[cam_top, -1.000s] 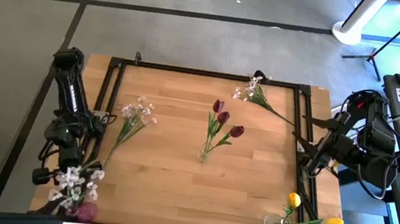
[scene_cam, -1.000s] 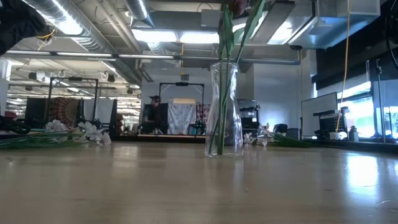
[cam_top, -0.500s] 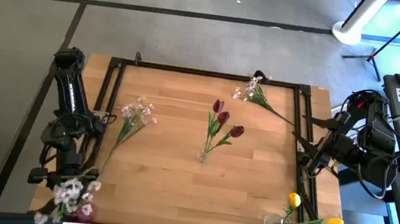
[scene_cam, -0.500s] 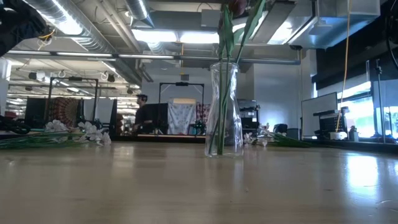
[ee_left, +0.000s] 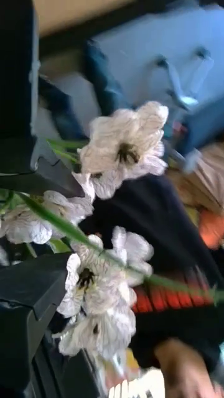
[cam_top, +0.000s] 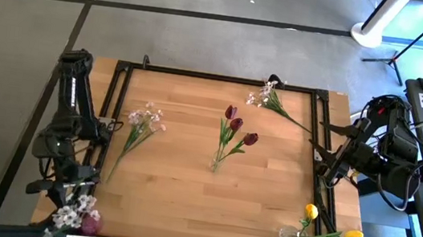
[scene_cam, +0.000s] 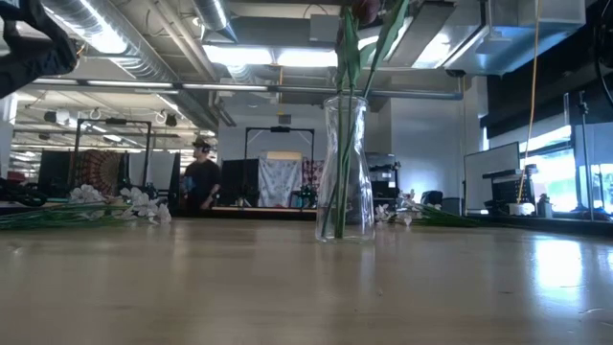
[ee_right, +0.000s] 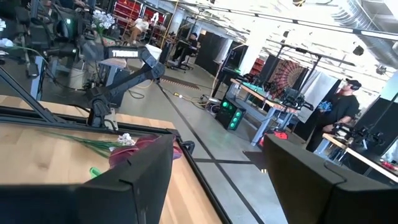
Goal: Sort flowers into vase by color
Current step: Put the middle white flowers into the purple vase, then put the bottom white flowers into the purple vase
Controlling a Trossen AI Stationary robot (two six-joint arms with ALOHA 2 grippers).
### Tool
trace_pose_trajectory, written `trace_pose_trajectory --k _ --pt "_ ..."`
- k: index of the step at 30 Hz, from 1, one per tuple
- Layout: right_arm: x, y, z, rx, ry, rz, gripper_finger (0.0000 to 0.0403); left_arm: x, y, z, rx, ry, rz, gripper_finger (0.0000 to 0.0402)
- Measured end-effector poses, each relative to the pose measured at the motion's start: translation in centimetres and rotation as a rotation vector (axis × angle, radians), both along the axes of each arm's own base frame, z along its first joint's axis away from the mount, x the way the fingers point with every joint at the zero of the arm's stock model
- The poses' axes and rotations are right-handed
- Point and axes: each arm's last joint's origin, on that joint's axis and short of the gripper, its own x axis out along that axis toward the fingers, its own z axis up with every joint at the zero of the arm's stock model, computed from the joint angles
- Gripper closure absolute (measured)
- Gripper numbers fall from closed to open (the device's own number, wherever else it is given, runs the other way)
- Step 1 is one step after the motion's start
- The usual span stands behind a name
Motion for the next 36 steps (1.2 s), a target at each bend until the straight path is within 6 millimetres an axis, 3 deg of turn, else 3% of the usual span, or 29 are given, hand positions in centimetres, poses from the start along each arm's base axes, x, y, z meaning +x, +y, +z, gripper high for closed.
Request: trace_pose_trajectory --k 9,16,22,30,36 --pt "0.0 -0.1 -0.1 -0.023 0.010 0.000 0.0155 -0.5 1.6 4.1 0.100 0.220 -0.009 0.0254" --pt "0.0 0.0 -0.2 -0.027 0.017 0.010 0.0155 -0.5 3.5 5.6 0.255 0.238 0.163 0.0254" --pt "0.0 0.0 -0.2 -0.022 0.015 0.010 0.0155 -0.4 4.5 5.6 0.294 0.213 0.255 0.0255" --pt "0.0 0.0 -0.2 -0.022 0.015 0.009 0.0155 -0.9 6.2 4.7 0.339 0.347 0.272 0.0255" --pt "0.0 0.0 -0.2 -0.026 0.016 0.009 0.0155 -0.8 7.8 4.1 0.412 0.278 0.453 0.0255"
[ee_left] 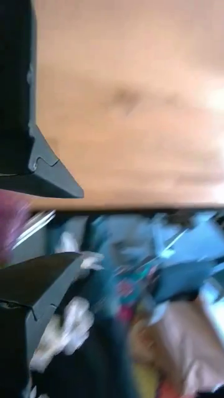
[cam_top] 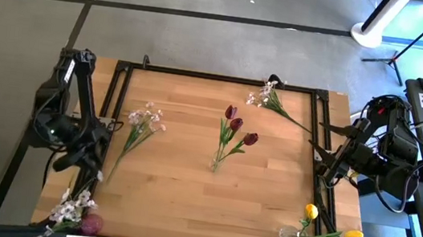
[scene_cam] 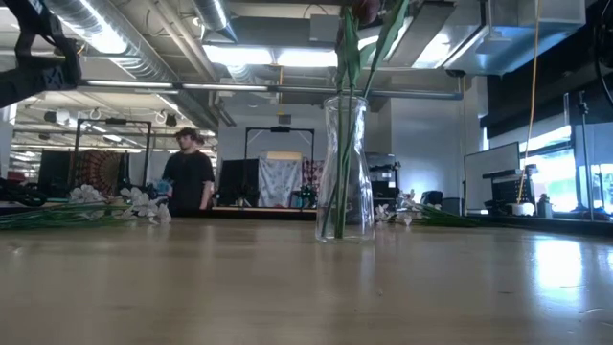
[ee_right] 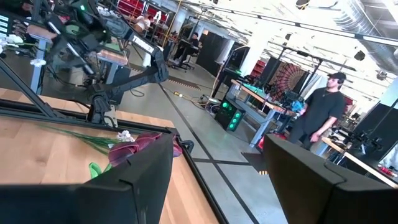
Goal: Sort flowers into vase by color
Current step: Put the bottom white flowers into the purple vase
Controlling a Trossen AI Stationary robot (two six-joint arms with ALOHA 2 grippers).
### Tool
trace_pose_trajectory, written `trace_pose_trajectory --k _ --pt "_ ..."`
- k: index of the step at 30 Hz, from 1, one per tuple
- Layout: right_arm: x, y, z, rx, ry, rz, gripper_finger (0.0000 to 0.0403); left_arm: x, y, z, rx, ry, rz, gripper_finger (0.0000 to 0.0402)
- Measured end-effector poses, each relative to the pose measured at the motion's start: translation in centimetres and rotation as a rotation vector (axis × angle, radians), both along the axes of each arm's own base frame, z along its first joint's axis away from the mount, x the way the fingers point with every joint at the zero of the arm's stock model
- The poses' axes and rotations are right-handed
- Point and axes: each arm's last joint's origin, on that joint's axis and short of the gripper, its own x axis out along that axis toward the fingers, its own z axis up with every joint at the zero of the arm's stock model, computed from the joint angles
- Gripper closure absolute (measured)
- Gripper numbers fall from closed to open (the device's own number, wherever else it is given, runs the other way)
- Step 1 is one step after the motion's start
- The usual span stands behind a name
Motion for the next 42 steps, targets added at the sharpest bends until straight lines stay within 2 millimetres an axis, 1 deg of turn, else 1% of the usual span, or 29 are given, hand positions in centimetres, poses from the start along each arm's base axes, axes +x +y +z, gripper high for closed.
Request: trace_pose_trajectory --k 3,8,11,20,27,31,36,42 --pt "0.0 0.0 0.0 0.000 0.000 0.000 0.0155 0.2 0.9 -0.3 0.082 -0.073 0.113 0.0255" --pt "0.0 0.1 0.0 -0.002 0.001 0.000 0.0155 0.5 2.2 -0.5 0.154 -0.152 0.282 0.0255" --pt "0.0 0.1 0.0 -0.002 0.000 -0.001 0.0155 0.7 2.7 -0.6 0.182 -0.166 0.353 0.0255" --pt "0.0 0.0 0.0 -0.004 -0.003 -0.009 0.0155 1.7 4.4 -0.6 0.268 -0.214 0.659 0.0255" --pt "0.0 0.0 0.0 -0.002 -0.004 -0.009 0.0155 2.6 5.3 -0.7 0.311 -0.179 0.864 0.0255" --pt "0.0 0.0 0.0 -0.002 -0.003 -0.009 0.0155 3.5 5.3 -1.0 0.355 -0.140 0.953 0.0255" --pt "0.0 -0.1 0.0 0.006 -0.007 -0.009 0.0155 5.1 5.4 -1.4 0.426 -0.073 1.072 0.0255" --pt "-0.2 -0.4 0.5 0.139 -0.057 0.010 0.0155 8.1 5.7 -2.4 0.517 0.023 1.213 0.0255"
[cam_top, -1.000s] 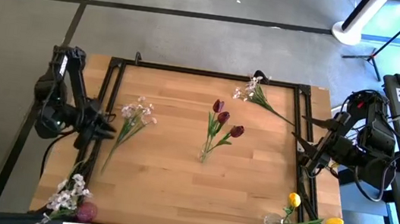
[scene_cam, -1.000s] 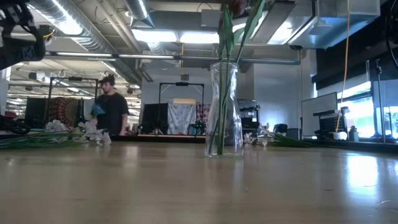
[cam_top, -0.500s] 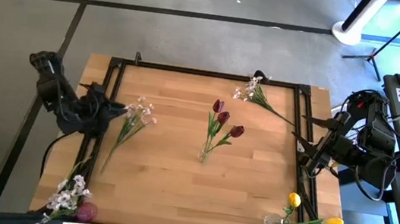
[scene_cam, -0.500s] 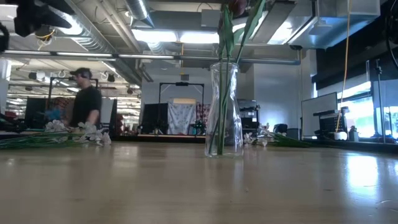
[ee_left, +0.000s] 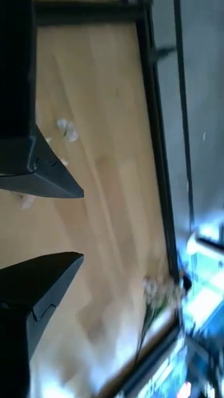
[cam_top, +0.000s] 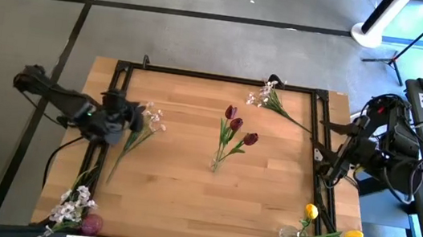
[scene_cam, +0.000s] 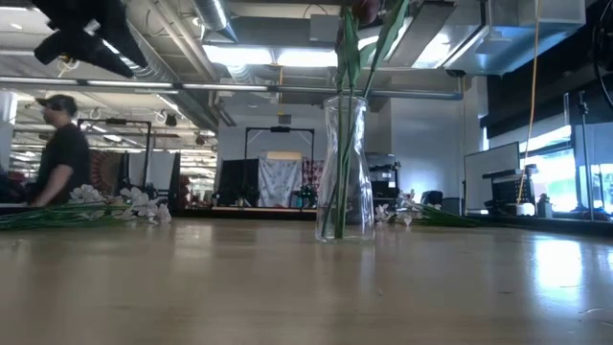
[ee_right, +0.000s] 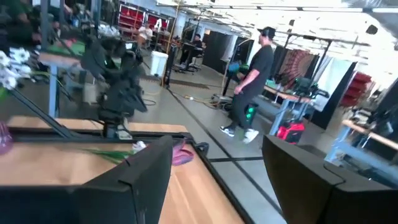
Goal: Sort flowers into vase by color
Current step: Put the bottom white flowers into the purple vase
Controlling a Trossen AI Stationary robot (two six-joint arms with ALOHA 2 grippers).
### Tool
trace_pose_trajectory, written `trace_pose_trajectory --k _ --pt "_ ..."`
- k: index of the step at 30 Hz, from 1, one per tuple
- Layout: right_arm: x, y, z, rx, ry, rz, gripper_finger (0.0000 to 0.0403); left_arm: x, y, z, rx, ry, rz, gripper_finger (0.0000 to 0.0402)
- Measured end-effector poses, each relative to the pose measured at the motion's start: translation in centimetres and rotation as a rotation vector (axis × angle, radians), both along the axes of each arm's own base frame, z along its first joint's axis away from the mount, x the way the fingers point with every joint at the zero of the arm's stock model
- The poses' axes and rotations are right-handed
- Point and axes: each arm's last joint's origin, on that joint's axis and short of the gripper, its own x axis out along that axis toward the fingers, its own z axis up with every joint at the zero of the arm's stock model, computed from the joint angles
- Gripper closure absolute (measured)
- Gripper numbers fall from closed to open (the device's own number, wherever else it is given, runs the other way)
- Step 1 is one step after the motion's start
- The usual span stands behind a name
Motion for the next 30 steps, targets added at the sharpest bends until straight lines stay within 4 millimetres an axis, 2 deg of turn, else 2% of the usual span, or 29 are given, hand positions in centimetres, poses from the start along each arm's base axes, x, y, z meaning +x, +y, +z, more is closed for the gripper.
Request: trace_pose_trajectory --k 7,13,19,26,30 --pt "-0.1 -0.1 0.3 0.032 -0.016 -0.004 0.0155 2.5 0.8 -1.6 -0.047 0.066 0.175 0.0255" --pt "0.0 0.0 0.7 0.090 -0.040 0.004 0.0155 3.8 1.2 -2.7 -0.080 0.158 0.228 0.0255" --pt "-0.1 -0.3 0.8 0.079 -0.032 0.016 0.0155 3.7 1.3 -3.0 -0.069 0.207 0.243 0.0255" --pt "-0.1 -0.1 0.7 0.078 0.000 0.109 0.0155 3.3 1.2 -3.3 -0.213 0.130 0.362 0.0255" --pt "0.0 0.1 0.3 0.061 0.014 0.116 0.0155 2.9 1.0 -4.5 -0.321 0.115 0.438 0.0255"
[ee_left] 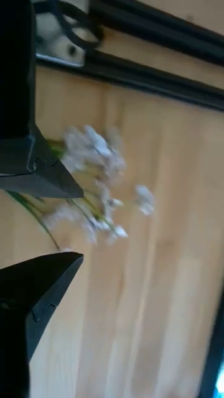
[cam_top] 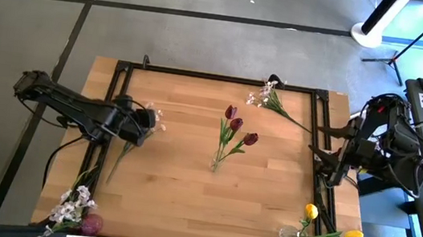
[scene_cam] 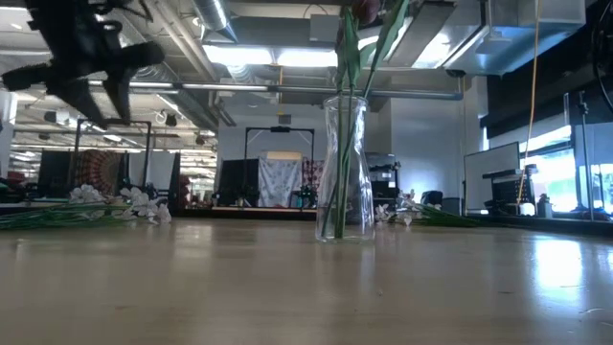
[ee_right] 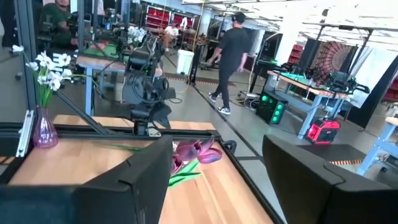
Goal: Sort flowers into vase by color
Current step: Put the bottom white flowers into the purple vase
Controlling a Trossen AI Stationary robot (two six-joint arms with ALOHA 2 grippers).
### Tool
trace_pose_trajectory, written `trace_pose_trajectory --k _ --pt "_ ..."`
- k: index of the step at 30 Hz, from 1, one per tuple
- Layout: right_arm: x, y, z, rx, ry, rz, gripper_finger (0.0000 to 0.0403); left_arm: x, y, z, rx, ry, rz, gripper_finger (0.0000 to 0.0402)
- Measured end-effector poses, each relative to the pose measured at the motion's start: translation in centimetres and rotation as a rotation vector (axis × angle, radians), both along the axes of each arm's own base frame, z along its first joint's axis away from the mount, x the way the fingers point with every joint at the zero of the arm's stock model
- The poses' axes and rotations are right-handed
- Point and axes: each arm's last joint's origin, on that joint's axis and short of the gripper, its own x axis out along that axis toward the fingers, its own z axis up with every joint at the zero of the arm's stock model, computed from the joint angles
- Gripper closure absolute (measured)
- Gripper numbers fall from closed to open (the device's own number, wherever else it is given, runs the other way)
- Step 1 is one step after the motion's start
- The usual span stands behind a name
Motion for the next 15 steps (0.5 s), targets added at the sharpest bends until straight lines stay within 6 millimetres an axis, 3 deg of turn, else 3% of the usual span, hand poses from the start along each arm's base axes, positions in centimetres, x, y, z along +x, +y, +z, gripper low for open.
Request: trace_pose_trajectory --k 7,15 --pt "0.5 1.2 -1.3 0.014 0.007 0.004 0.0153 -1.0 -0.9 -2.9 -0.189 0.034 0.075 0.0255" --pt "1.2 2.0 -2.0 -0.022 0.026 -0.017 0.0102 -0.7 -1.6 -3.3 -0.236 0.043 0.047 0.0255"
